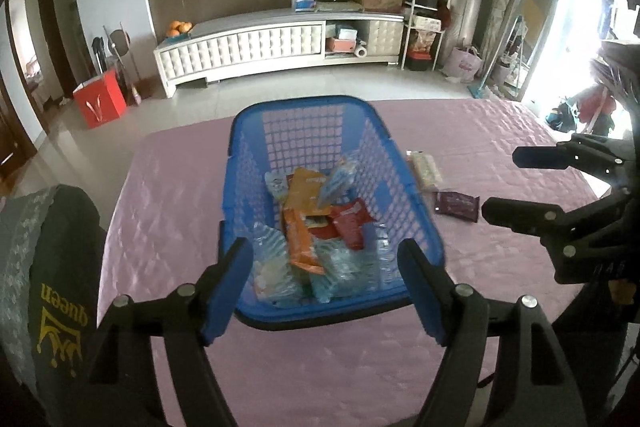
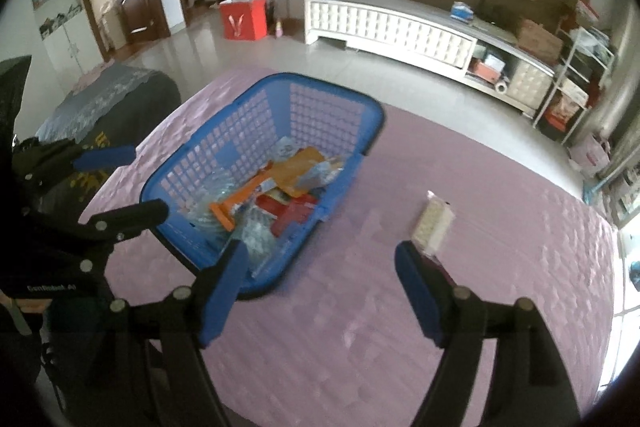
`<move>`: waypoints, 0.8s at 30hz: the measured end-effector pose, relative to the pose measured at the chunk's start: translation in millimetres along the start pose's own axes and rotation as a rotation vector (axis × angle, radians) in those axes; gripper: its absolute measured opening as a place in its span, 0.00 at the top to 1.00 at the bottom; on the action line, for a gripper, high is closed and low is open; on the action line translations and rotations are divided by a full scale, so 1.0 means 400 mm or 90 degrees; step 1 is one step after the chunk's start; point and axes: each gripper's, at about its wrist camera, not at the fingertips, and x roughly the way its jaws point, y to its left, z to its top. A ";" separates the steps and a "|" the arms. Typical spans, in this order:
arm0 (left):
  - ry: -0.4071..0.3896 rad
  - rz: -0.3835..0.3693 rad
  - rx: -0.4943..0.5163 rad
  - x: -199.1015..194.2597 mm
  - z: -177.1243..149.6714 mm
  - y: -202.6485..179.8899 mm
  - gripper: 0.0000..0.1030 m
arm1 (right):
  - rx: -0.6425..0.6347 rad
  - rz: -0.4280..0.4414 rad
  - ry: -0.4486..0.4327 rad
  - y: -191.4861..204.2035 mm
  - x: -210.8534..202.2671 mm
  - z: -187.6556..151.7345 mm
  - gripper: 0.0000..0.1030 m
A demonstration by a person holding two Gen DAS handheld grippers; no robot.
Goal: Organize snacks
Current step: 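Withdraw both open grippers toward the white cracker pack and purple pack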
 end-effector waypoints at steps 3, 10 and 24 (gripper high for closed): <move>-0.009 0.000 0.015 -0.010 0.012 -0.041 0.29 | 0.011 -0.002 -0.009 -0.022 -0.027 -0.016 0.23; -0.018 -0.015 0.043 -0.010 0.034 -0.138 0.25 | 0.018 -0.004 -0.027 -0.071 -0.078 -0.063 0.23; 0.011 -0.047 0.077 0.083 0.028 -0.351 0.25 | 0.026 -0.011 -0.033 -0.208 -0.100 -0.177 0.23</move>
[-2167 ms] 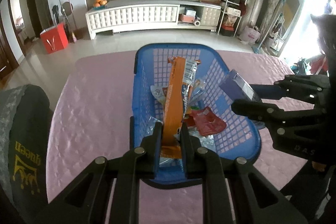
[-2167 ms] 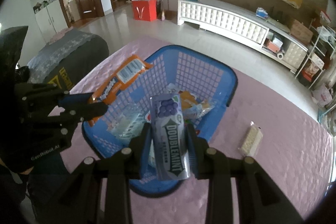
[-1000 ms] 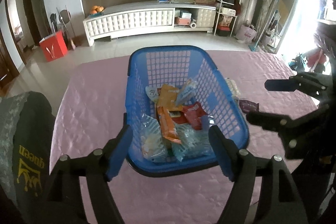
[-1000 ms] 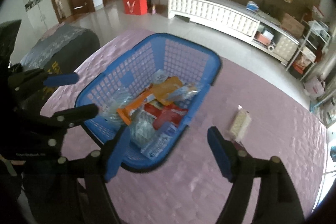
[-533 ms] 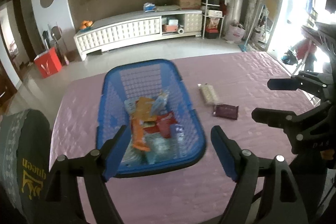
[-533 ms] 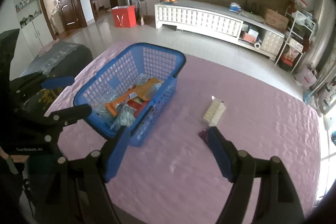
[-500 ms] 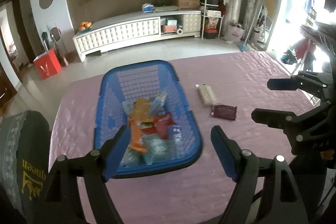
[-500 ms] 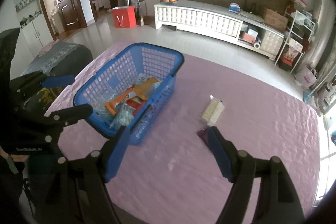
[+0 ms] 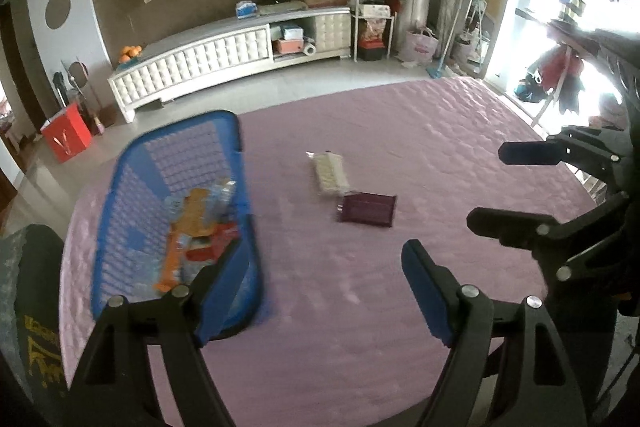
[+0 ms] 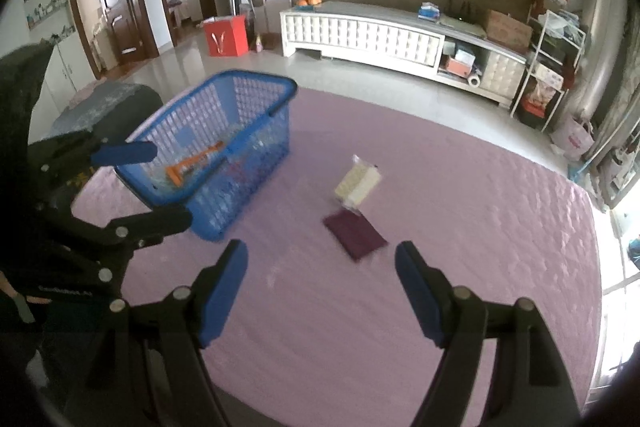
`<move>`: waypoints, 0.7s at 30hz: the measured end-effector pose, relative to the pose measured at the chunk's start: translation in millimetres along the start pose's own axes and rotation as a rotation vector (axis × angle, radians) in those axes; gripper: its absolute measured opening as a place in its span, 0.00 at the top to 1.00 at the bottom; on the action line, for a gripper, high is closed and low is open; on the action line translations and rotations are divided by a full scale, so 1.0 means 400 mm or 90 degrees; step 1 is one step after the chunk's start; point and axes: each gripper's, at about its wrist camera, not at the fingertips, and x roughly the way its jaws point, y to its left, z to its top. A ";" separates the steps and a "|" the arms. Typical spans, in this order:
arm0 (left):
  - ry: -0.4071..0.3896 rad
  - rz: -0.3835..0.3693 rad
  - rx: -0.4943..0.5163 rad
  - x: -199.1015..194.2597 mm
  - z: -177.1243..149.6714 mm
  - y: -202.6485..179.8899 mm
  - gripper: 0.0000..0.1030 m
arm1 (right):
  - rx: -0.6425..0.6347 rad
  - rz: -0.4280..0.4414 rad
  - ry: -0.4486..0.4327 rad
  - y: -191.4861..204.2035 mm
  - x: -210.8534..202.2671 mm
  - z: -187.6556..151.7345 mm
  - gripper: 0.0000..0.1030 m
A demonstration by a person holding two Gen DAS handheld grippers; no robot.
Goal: Organize snacks
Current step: 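Withdraw both open grippers toward the white cracker pack and purple pack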
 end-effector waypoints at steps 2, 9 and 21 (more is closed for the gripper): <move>0.014 -0.004 0.002 0.028 0.001 -0.024 0.25 | -0.005 -0.012 0.008 -0.019 0.010 -0.015 0.23; 0.048 -0.011 0.003 0.102 0.009 -0.073 0.25 | 0.020 -0.003 0.014 -0.095 0.035 -0.055 0.23; 0.090 -0.035 -0.018 0.233 -0.020 -0.096 0.25 | -0.042 0.051 0.073 -0.162 0.182 -0.084 0.23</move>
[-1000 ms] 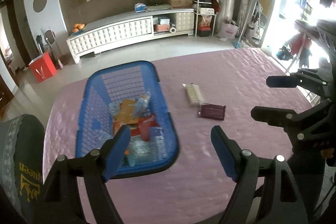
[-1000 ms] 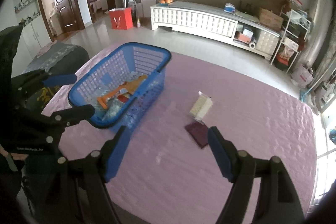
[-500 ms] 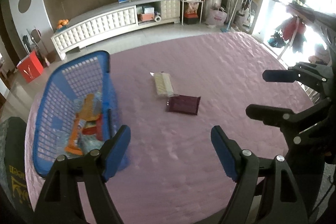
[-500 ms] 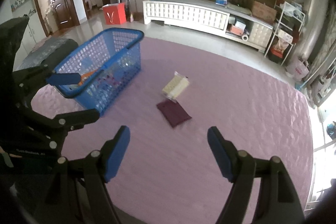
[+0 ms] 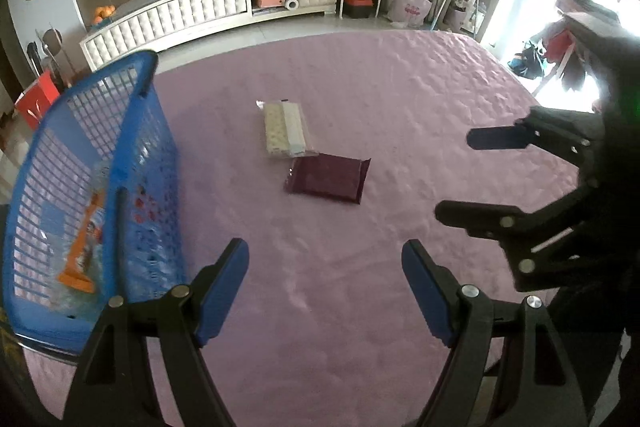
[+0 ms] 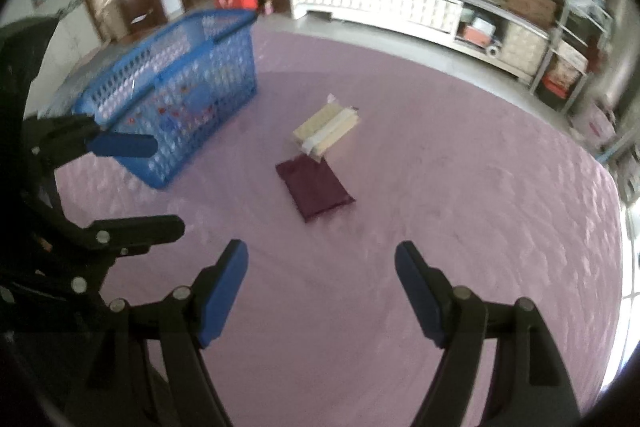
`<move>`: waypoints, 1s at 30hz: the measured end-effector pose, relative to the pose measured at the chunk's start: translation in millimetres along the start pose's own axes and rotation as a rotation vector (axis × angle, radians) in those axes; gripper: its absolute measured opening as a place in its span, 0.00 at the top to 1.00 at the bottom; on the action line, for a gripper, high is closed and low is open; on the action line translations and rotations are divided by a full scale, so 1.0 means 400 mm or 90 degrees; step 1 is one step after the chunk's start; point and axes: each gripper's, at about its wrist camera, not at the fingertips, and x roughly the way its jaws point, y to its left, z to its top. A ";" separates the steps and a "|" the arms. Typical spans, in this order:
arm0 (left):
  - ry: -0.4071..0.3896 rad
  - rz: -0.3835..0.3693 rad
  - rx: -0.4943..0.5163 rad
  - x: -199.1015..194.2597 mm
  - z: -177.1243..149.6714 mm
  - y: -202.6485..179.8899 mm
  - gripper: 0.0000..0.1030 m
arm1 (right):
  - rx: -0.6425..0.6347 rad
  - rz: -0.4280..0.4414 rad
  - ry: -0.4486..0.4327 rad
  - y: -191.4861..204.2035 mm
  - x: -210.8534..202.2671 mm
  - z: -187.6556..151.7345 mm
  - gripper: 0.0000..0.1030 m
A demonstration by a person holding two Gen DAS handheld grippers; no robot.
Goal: Organize snacks
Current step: 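Withdraw both open grippers toward the white cracker pack and purple pack, then close the right gripper on the dark purple pack and lift it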
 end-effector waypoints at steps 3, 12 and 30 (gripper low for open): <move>0.011 0.034 0.015 0.041 -0.004 -0.004 0.39 | -0.038 0.001 0.015 -0.002 0.047 0.001 0.23; 0.042 0.051 0.002 0.138 0.005 0.029 0.69 | -0.095 0.036 0.044 -0.024 0.169 0.023 0.33; 0.059 0.030 -0.020 0.171 0.021 0.078 0.69 | -0.164 0.077 0.059 0.003 0.299 0.084 0.34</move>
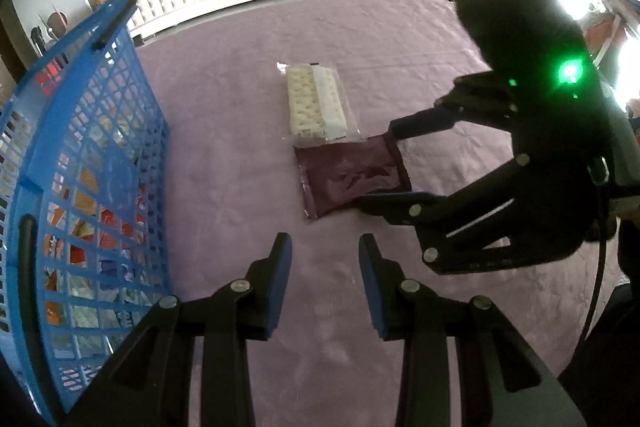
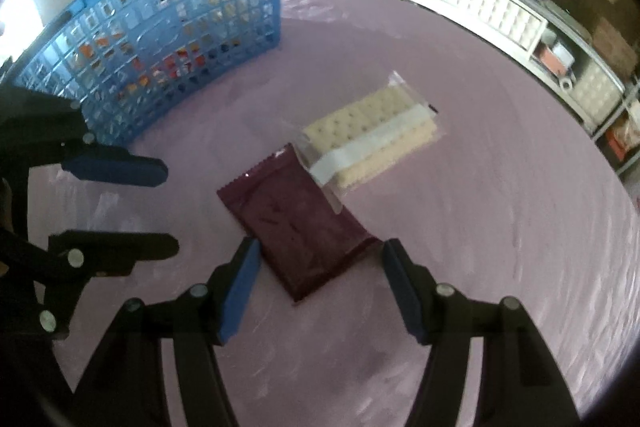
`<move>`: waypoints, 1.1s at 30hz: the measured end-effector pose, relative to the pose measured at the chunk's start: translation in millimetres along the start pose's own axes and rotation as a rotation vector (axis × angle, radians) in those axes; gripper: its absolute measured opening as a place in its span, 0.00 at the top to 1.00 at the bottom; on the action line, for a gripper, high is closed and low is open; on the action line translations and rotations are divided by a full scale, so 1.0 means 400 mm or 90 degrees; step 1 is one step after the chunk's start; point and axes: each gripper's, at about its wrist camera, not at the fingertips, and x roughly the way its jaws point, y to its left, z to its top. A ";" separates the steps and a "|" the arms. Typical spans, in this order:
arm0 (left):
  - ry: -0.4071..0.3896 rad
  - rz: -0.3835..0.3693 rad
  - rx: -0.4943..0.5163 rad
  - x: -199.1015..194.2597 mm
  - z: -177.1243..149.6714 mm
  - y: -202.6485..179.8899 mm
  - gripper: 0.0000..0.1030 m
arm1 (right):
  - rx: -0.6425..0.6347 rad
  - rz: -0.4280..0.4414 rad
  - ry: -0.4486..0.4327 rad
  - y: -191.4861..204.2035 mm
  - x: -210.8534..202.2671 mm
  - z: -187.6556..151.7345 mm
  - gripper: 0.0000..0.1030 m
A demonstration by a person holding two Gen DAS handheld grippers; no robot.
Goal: Organize snacks
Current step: 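Close the right gripper on the dark purple pack and lift it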
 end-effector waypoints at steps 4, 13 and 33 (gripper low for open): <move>0.000 0.004 -0.001 -0.009 -0.004 0.005 0.69 | -0.070 0.027 0.036 0.013 0.013 0.020 0.30; 0.011 0.020 -0.008 0.011 0.008 -0.007 0.68 | -0.098 0.037 0.000 0.018 0.022 0.030 0.35; -0.013 0.028 0.012 -0.006 0.122 -0.078 0.49 | 0.111 -0.064 -0.029 -0.001 -0.118 -0.081 0.46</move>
